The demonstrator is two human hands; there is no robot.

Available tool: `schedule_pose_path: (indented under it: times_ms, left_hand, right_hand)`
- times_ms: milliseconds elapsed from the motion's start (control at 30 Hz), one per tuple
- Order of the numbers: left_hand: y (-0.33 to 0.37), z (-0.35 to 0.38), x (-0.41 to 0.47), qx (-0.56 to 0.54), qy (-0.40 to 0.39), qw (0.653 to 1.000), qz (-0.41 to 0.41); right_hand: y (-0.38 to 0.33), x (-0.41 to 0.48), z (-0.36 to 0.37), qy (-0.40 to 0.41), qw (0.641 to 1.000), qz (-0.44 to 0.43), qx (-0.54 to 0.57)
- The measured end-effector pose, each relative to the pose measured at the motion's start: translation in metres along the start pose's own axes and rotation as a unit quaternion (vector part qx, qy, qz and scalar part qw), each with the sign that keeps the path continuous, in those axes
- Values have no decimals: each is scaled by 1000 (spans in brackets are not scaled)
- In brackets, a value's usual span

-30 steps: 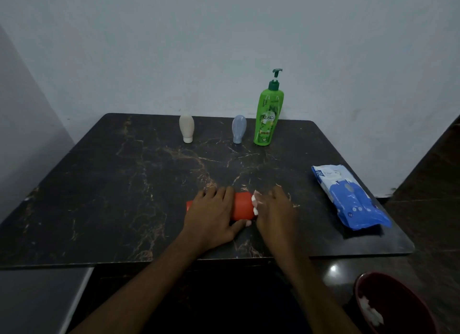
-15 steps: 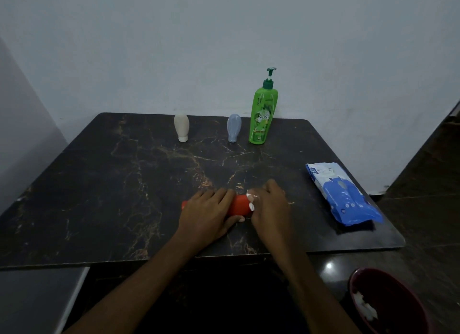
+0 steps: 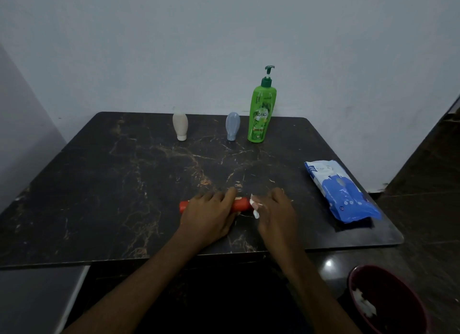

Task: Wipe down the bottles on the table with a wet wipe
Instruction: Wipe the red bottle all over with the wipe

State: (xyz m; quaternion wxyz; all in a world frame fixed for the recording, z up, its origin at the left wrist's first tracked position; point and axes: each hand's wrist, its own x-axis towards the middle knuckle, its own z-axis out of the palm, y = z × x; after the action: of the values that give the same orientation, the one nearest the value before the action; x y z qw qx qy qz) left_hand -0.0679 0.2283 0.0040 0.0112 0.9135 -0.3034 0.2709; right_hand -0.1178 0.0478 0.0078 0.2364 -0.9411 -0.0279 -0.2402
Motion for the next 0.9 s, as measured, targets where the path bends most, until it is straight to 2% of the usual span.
schedule_pose_path:
  times_ms: [133, 300, 400, 567, 667, 733, 800, 900]
  left_hand:
    - [3, 1, 0, -13, -56, 998, -22]
    - [2, 6, -1, -3, -115, 993, -38]
    - [1, 7, 1, 1, -124, 991, -42]
    - [1, 7, 1, 9, -129, 991, -43]
    - [2, 5, 2, 3, -126, 991, -44]
    - [2, 4, 2, 5, -123, 991, -45]
    - [2, 4, 2, 6, -121, 991, -49]
    - [1, 5, 1, 9, -118, 992, -52]
  right_hand:
    - [6, -10, 8, 37, 998, 9, 51]
    - [9, -19, 18, 41, 999, -11, 32]
    - [9, -13, 21, 29, 999, 2, 15]
    - [-11, 32, 8, -90, 994, 51, -46]
    - [-21, 73, 8, -189, 972, 114, -82]
    - [-22, 82, 10, -227, 961, 113, -107]
    - [-20, 72, 9, -208, 967, 80, -123]
    - [-16, 31, 8, -114, 988, 35, -97]
